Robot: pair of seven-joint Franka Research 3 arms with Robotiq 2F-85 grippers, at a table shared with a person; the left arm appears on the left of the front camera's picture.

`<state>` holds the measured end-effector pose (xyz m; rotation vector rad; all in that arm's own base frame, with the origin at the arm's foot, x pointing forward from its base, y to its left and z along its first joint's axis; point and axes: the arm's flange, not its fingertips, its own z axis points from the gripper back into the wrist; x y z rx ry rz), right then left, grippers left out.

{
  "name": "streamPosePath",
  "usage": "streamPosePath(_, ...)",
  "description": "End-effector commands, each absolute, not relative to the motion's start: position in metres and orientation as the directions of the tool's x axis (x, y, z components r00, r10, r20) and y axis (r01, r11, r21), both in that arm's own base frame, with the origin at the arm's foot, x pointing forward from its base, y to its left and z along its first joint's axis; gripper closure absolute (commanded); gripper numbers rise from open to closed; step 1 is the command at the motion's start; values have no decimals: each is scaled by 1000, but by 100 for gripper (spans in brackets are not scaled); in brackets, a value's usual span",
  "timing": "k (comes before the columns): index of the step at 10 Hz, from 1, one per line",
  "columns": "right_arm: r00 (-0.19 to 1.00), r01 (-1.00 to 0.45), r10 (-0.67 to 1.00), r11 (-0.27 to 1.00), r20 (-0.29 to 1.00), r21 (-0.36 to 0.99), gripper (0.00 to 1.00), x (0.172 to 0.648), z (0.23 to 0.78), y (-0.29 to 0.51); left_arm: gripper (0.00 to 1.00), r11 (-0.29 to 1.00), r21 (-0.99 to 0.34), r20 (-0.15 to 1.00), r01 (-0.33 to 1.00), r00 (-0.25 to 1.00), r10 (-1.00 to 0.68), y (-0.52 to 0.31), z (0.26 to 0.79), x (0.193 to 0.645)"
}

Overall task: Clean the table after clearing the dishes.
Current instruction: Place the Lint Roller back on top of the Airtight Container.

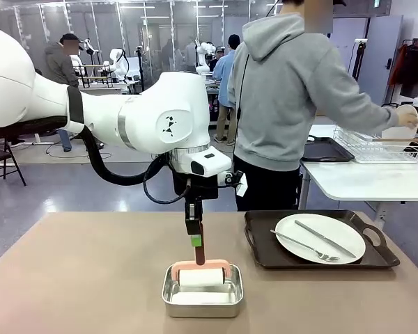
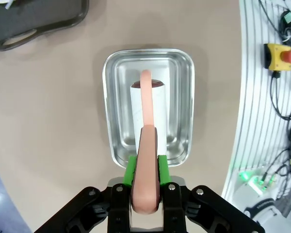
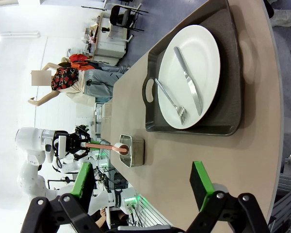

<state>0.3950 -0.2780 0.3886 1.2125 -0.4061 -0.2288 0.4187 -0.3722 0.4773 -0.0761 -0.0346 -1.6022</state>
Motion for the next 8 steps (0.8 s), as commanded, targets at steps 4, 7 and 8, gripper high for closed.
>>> streamPosePath(4,906,-45,-383,340,182,939,0,394,391,-277,79,-102,-7,71,995,-101,-992,-372,457,440)
streamPosePath(7,906,-45,-383,340,182,939,0,394,391,-277,79,-82,-33,39,996,-81,-996,-372,435,453)
streamPosePath(8,906,-45,-383,340,182,939,0,394,391,-277,79,-73,-40,27,997,-72,-997,-369,426,458)
